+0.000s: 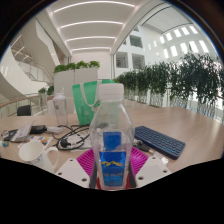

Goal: Pour water

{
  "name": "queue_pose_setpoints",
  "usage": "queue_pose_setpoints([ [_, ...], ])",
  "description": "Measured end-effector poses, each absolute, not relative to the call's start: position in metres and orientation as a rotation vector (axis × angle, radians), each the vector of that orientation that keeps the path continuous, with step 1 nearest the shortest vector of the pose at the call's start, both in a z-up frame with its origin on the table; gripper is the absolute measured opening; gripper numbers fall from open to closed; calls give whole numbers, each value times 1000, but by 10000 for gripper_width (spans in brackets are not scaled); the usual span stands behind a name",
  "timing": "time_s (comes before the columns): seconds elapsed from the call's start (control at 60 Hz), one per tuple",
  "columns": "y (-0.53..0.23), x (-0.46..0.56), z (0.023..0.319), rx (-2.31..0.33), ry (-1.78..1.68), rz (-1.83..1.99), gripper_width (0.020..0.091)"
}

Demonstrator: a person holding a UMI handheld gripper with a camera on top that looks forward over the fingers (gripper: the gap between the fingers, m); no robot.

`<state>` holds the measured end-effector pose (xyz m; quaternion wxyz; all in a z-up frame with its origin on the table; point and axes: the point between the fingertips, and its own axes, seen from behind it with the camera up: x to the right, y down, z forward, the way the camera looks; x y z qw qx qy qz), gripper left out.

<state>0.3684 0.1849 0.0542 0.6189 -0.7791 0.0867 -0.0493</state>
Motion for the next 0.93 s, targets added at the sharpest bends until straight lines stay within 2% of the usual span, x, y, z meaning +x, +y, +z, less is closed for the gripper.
queue_pose_setpoints([
  [0.067,184,371,54,-1808,196,-118,468],
  [0.167,172,361,50,-1892,243,-129,556],
  [0.2,164,365,48,-1931,267,-132,639],
  [0.25,153,357,56,-1943,278,-118,833],
  [0.267,149,354,61,-1938,278,-112,857],
  [0.317,131,352,67,-1940,298,-99,818],
  [0.717,-91,211,169,-1976,387,-176,830],
  [0.933,-185,117,193,-2002,465,-140,829],
])
